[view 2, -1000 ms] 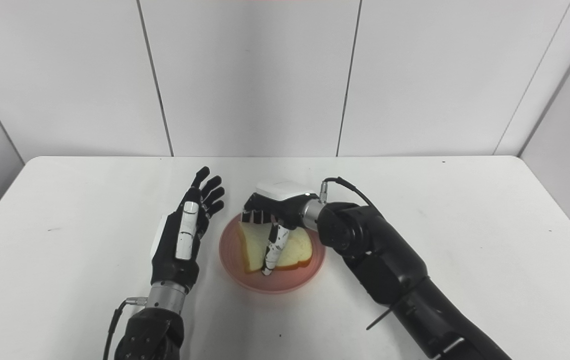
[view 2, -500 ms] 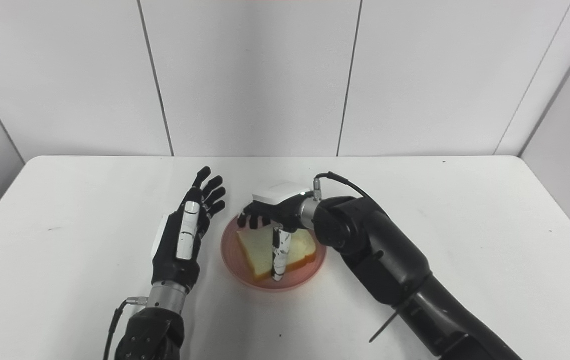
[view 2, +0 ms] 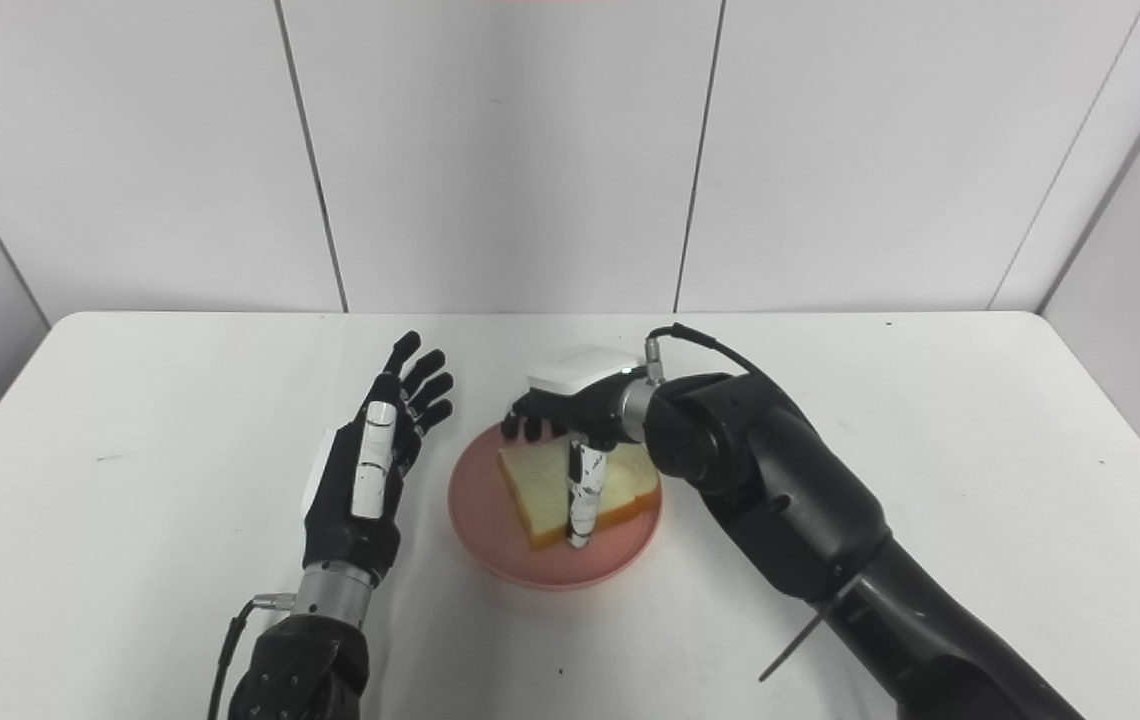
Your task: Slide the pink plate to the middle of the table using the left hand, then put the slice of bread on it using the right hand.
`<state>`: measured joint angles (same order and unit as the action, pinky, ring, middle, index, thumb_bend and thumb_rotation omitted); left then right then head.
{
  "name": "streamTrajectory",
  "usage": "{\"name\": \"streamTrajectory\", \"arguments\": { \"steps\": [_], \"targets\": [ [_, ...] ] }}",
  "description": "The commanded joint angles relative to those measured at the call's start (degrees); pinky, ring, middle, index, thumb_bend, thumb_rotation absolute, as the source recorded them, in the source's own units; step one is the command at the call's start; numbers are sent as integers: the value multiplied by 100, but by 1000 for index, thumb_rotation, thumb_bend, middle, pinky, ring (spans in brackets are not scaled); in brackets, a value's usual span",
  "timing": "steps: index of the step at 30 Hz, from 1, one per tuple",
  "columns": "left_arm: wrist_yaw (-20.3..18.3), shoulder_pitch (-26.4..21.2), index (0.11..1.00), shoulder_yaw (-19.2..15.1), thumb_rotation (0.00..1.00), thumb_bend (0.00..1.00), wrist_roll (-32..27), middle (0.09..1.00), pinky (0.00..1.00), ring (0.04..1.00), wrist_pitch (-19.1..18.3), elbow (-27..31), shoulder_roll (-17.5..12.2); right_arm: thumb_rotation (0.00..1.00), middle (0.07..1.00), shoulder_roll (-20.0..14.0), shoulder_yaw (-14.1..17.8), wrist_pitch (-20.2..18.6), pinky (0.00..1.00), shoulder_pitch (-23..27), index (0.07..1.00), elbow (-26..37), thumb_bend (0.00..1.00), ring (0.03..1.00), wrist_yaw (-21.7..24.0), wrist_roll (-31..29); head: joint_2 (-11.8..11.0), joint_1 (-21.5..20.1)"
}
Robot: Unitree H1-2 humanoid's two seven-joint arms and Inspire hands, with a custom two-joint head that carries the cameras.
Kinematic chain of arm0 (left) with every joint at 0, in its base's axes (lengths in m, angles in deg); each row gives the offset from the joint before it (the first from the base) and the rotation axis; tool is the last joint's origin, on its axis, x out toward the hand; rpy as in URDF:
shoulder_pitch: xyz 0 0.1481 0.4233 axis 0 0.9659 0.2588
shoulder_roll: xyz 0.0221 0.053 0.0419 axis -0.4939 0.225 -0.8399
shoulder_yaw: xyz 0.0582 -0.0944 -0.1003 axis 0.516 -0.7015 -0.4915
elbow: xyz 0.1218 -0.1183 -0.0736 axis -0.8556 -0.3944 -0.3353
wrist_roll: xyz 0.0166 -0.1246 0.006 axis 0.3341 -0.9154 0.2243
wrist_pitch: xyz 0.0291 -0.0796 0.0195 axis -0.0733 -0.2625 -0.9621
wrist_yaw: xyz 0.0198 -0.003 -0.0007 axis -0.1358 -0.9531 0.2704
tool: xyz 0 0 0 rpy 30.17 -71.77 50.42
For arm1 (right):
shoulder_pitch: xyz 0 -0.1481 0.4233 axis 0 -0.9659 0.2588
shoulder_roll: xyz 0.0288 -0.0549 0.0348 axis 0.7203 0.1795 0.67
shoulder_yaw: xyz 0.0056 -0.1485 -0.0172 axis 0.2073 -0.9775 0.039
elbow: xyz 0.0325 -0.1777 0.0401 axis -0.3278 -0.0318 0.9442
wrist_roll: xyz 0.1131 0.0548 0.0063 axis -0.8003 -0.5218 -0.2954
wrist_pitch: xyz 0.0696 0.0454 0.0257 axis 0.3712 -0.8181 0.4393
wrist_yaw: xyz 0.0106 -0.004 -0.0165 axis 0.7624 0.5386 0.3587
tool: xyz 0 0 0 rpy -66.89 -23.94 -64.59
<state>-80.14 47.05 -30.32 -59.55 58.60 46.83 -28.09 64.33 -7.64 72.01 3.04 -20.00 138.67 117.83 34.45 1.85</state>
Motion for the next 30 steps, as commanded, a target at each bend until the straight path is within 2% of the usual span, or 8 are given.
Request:
{"name": "streamTrajectory", "arguments": {
  "steps": [1, 4, 6, 10, 20, 23, 27, 30],
  "targets": [
    [-66, -149, 914, -3, 952, 730, -61, 909, 886, 893, 153, 174, 40, 152, 829, -34, 138, -99, 714, 337, 780, 279, 882, 815, 3, 80, -10, -8],
    [-108, -152, 915, -27, 951, 740, -84, 912, 891, 897, 173, 149, 5, 106, 821, 9, 366, -236, 645, 342, 781, 452, 890, 779, -8, -112, -33, -35],
    [-143, -154, 917, -39, 951, 742, -114, 915, 899, 900, 184, 140, -8, 87, 769, -9, 487, -203, 509, 371, 781, 571, 887, 668, -81, -170, -41, -38],
    [-149, -138, 919, -52, 947, 746, -108, 915, 903, 903, 159, 160, -1, 114, 840, -21, 717, -126, 688, 375, 775, 693, 907, 811, -348, -148, -54, -44],
    [-196, -111, 930, -53, 955, 727, -145, 924, 914, 910, 134, 222, -9, 145, 819, -13, 946, -209, 664, 246, 805, 789, 945, 788, -411, -212, -51, -55],
    [-168, -120, 925, -71, 951, 729, -133, 920, 908, 908, 145, 193, 1, 214, 846, 9, 1080, -171, 657, 127, 847, 820, 969, 795, -602, -303, -90, -80],
    [-134, -124, 920, -84, 955, 721, -99, 915, 910, 903, 248, 137, 14, 392, 937, 100, 1521, -312, 791, -147, 945, 908, 937, 896, -1040, -547, -143, -102],
    [-144, -108, 920, -106, 949, 726, -121, 917, 916, 906, 336, 75, 15, 642, 995, 242, 1934, -528, 889, -404, 996, 918, 911, 975, -1365, -851, -203, -125]
  ]
}}
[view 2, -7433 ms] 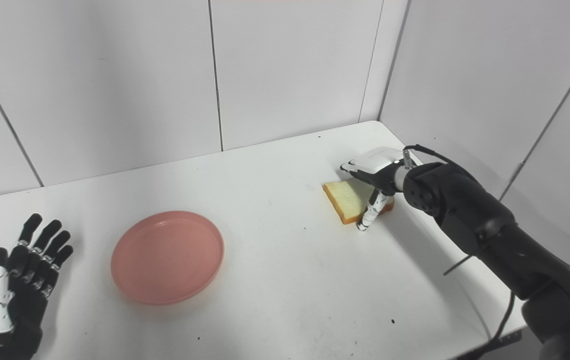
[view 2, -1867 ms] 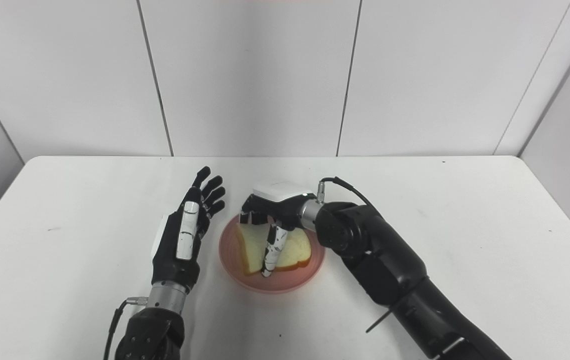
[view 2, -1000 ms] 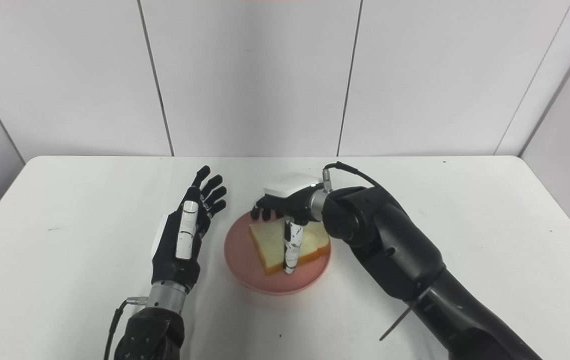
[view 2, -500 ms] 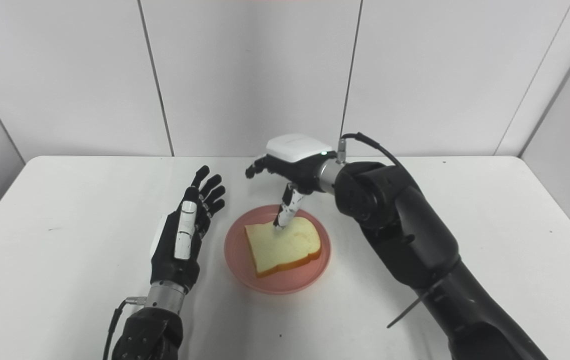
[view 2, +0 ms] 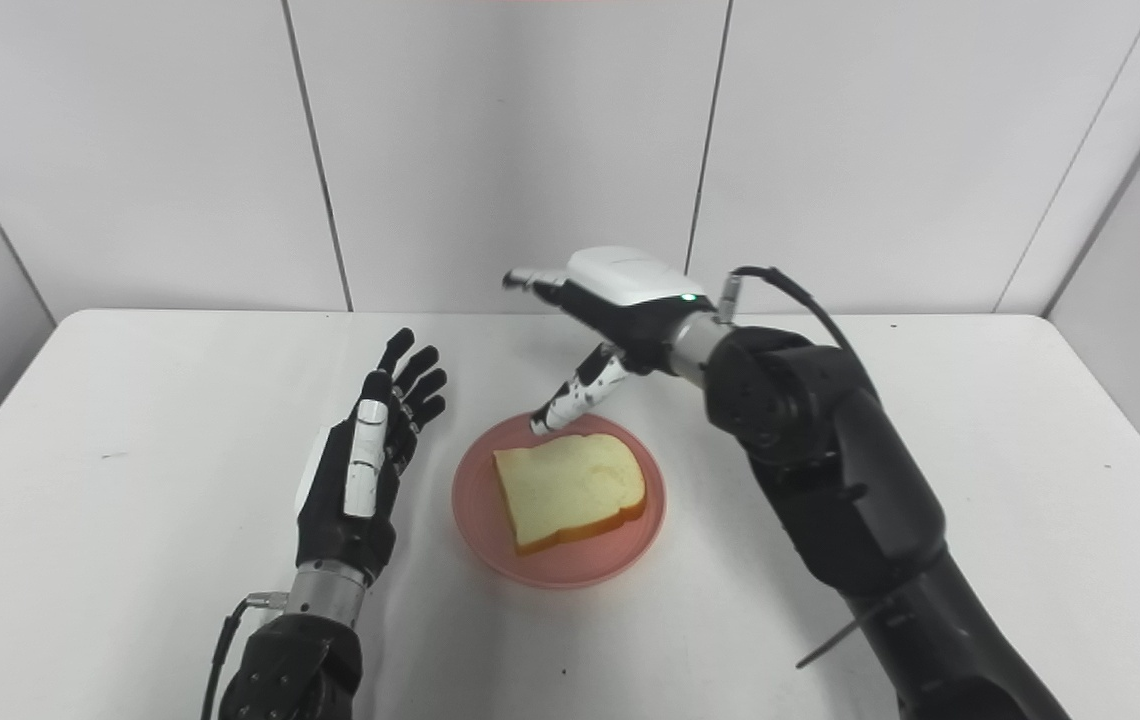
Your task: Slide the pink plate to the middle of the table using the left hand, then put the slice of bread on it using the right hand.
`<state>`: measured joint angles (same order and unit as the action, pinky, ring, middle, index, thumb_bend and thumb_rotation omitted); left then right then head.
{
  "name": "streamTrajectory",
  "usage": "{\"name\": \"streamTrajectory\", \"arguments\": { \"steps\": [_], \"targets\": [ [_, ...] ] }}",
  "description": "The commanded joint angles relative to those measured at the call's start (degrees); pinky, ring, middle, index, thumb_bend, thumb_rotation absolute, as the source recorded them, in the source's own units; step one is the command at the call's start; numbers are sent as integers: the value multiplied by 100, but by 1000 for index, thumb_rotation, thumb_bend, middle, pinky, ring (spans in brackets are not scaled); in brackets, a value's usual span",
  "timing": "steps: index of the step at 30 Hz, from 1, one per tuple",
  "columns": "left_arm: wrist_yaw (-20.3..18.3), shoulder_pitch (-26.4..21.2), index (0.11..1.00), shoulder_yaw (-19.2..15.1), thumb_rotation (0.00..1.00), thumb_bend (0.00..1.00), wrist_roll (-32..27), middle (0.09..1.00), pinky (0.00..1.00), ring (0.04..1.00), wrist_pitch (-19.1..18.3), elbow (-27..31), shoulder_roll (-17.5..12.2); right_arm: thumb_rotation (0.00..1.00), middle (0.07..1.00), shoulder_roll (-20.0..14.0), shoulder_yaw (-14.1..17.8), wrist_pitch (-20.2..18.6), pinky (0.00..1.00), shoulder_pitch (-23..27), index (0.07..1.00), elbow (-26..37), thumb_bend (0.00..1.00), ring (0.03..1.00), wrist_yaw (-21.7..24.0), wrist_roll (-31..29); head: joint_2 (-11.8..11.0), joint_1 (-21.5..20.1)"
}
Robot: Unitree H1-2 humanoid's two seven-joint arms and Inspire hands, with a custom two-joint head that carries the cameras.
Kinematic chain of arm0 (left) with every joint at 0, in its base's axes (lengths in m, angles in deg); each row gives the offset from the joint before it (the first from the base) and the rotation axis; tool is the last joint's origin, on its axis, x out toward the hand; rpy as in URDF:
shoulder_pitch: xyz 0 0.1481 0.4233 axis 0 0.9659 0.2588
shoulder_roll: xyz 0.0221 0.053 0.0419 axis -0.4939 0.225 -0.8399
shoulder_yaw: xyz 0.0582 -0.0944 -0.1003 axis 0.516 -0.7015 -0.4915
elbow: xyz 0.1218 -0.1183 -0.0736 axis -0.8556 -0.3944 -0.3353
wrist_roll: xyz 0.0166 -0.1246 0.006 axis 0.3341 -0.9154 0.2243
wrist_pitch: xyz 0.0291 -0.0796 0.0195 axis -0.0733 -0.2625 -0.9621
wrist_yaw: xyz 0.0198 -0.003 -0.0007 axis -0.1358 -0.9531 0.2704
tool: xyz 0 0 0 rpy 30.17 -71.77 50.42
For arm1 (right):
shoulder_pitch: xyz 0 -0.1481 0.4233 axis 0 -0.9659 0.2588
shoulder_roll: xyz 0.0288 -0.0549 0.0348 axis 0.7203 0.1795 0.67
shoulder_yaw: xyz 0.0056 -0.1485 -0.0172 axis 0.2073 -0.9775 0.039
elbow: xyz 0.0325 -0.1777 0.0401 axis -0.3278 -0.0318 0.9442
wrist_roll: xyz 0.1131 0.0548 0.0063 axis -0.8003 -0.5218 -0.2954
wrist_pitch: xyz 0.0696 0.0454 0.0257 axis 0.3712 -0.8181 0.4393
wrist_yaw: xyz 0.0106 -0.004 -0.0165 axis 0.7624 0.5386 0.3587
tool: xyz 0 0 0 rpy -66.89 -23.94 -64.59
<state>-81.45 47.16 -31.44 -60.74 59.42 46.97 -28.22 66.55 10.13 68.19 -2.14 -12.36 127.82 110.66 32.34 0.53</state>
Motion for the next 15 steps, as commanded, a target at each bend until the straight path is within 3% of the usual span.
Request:
{"name": "streamTrajectory", "arguments": {
  "steps": [1, 4, 8, 11, 15],
  "targets": [
    [-13, -105, 921, 0, 949, 724, -6, 917, 912, 906, 264, 58, 28, 775, 998, 102, 358, -255, 908, -74, 999, 189, 901, 987, -429, -287, -45, 2],
    [-37, -75, 924, -9, 957, 718, -10, 919, 910, 907, 283, 54, 3, 961, 1000, 404, 817, -649, 926, -583, 1000, 426, 889, 998, -803, -649, -104, -8],
    [-159, -30, 937, -31, 962, 720, -103, 934, 916, 919, 267, 38, -96, 999, 1000, 1320, 1641, -868, 965, -1421, 1000, 740, 825, 1000, -1612, -1608, -263, -34],
    [-194, 4, 943, -54, 968, 721, -118, 938, 915, 919, 205, 57, -128, 1000, 1000, 1880, 2026, -718, 993, -1847, 1000, 766, 834, 1000, -2245, -2091, -310, -40],
    [-264, 11, 957, -81, 972, 720, -200, 949, 933, 927, 234, -1, -166, 1000, 1000, 2254, 2199, 28, 1000, -2309, 1000, 692, 800, 1000, -2794, -2717, -366, -43]
  ]
}}
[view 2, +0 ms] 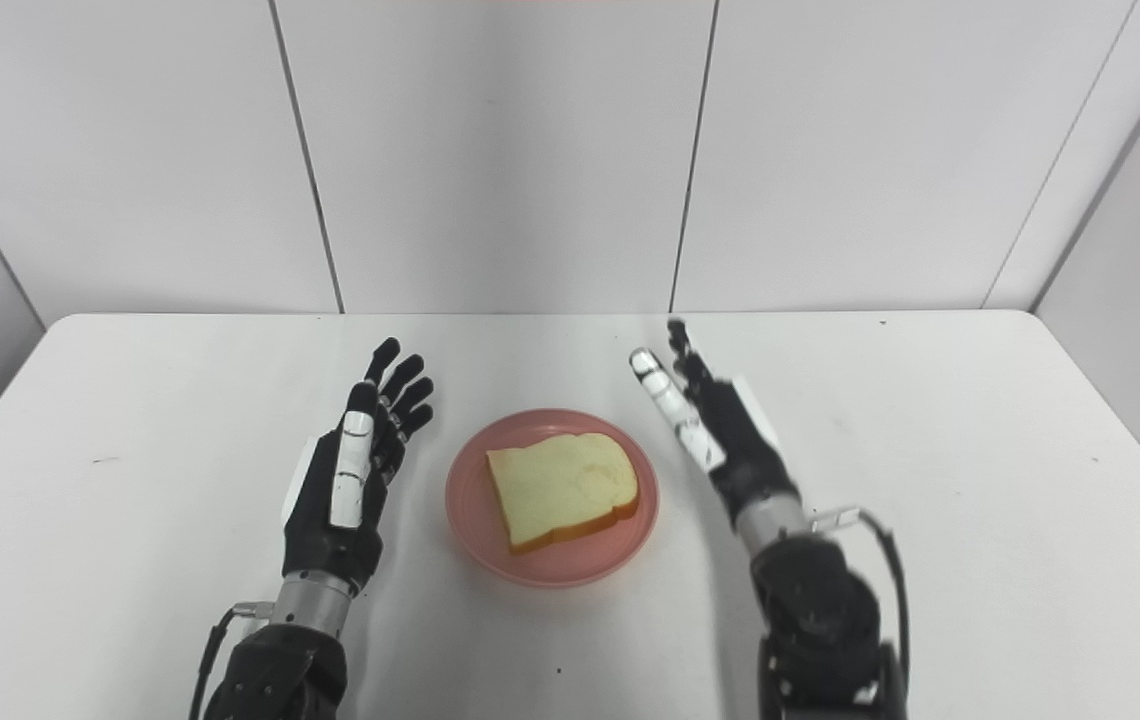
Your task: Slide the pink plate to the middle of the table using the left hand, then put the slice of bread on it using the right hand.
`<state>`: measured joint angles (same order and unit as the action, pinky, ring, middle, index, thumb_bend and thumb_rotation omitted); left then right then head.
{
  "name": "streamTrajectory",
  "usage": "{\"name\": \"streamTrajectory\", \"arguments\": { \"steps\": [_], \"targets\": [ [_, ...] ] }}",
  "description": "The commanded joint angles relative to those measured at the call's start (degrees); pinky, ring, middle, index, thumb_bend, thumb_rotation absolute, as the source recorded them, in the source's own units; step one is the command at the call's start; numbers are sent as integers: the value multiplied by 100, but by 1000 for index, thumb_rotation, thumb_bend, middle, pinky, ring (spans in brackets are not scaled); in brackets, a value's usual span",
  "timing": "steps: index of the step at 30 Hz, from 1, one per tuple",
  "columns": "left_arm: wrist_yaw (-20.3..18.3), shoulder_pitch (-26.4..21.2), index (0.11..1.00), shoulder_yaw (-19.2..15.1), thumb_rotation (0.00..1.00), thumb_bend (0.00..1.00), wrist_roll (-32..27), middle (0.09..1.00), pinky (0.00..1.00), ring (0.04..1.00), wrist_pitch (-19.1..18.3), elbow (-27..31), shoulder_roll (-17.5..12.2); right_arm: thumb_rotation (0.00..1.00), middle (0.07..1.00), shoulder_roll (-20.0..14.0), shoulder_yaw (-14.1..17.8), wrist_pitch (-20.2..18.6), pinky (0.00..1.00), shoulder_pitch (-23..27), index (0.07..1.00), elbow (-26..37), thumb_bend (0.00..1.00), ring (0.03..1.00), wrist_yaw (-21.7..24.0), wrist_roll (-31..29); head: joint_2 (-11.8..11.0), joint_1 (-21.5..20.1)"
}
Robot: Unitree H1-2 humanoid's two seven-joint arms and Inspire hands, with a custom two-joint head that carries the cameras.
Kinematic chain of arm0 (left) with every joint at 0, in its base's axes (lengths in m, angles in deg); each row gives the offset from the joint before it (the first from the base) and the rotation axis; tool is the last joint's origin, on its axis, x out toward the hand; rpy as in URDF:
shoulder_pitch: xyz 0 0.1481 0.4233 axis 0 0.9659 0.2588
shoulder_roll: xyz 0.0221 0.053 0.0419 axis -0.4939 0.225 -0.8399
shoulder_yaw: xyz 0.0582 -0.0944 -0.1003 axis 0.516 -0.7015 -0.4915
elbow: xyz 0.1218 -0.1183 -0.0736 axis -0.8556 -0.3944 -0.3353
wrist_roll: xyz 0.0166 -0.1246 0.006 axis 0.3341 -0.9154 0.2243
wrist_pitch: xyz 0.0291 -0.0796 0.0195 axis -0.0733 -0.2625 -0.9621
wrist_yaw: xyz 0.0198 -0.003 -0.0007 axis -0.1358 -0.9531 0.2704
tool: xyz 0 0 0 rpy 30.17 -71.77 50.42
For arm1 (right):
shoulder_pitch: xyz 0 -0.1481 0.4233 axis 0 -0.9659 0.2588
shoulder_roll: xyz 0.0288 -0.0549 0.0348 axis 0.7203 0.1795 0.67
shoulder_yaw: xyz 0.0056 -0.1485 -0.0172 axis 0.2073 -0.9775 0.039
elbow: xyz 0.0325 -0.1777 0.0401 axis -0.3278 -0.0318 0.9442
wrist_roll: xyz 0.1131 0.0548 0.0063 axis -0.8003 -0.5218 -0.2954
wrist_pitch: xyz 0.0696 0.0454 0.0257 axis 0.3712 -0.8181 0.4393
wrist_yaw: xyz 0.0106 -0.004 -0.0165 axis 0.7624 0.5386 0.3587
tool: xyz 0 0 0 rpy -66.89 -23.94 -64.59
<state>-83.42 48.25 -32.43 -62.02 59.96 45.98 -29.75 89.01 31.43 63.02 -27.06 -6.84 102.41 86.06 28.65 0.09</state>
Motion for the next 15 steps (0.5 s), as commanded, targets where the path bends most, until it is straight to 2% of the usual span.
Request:
{"name": "streamTrajectory", "arguments": {
  "steps": [1, 3, 6, 9, 13, 15],
  "targets": [
    [-66, -96, 957, 10, 972, 721, -65, 950, 934, 926, 196, 82, -16, 1000, 1000, 47, 77, 765, 1000, 110, 1000, 78, 797, 1000, -343, -413, -23, 10],
    [-67, -85, 955, -1, 968, 720, -54, 949, 936, 925, 210, 66, -16, 1000, 1000, 90, 43, 1200, 1000, -43, 1000, -33, 764, 1000, -507, -617, -50, 15],
    [-72, -74, 956, -5, 965, 718, -36, 949, 936, 926, 308, 2, -27, 1000, 1000, 145, -41, 1617, 1000, -250, 1000, -114, 729, 1000, -699, -851, -75, 20],
    [-63, -69, 956, -5, 976, 702, -14, 950, 935, 928, 379, -49, -30, 1000, 1000, 190, -119, 1990, 1000, -395, 1000, -241, 615, 1000, -877, -1030, -88, 29],
    [-129, -68, 963, -5, 981, 699, -56, 961, 954, 942, 418, -88, -79, 1000, 1000, 171, -221, 2341, 1000, -477, 1000, -411, 502, 1000, -1061, -1102, -126, 41],
    [-94, -61, 960, -13, 978, 698, -20, 958, 950, 940, 462, -118, -65, 1000, 1000, 188, -266, 2361, 1000, -519, 1000, -401, 494, 1000, -1153, -1100, -146, 46]
  ]
}}
